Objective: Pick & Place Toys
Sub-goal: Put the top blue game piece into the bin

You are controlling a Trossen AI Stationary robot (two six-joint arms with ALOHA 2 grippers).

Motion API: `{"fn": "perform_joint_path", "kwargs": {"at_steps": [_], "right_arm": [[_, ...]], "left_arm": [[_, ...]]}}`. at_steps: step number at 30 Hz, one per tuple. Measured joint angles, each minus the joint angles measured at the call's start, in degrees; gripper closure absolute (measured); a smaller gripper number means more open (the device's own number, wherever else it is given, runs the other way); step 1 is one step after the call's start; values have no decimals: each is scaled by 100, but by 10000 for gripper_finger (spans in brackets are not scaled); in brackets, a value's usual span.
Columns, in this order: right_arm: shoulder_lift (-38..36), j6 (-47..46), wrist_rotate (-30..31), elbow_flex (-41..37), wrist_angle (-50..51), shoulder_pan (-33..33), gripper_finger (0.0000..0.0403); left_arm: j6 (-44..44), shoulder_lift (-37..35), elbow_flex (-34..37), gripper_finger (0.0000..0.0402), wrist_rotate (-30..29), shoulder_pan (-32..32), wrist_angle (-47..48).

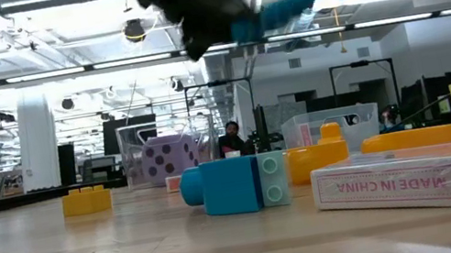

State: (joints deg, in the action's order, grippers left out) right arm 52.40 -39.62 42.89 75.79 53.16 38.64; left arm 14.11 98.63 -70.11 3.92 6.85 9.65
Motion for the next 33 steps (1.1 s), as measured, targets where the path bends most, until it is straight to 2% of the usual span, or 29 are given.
{"fn": "perform_joint_path", "kwargs": {"at_steps": [3,7,11,14,17,21,29,33], "right_arm": [[99,280,-383,0,-4,-154,154],[256,765,-909,-2,-65,-404,155],[418,1316,-1217,-2,-415,-644,155],[519,1839,-1284,-2,-823,-817,155],[634,2441,-1298,-2,-1183,-990,155],[792,3006,-1354,-2,-1640,-1250,155],[1150,3062,-2783,-2,-2124,-1849,155],[1332,3063,-3126,-2,-2311,-1946,155]], "left_arm": [[343,0,-248,265,1173,-310,-387],[1312,0,-417,265,2742,-736,-1453],[2705,0,-465,265,3894,-1103,-2839],[3487,-1,-465,265,4443,-1280,-3474],[3953,-2,-465,265,4828,-1338,-3792],[4165,-2,-463,265,4980,-1317,-3810],[4188,-2,-463,265,4987,-1237,-3802],[4283,-2,-463,262,4984,-1239,-3801]]}}
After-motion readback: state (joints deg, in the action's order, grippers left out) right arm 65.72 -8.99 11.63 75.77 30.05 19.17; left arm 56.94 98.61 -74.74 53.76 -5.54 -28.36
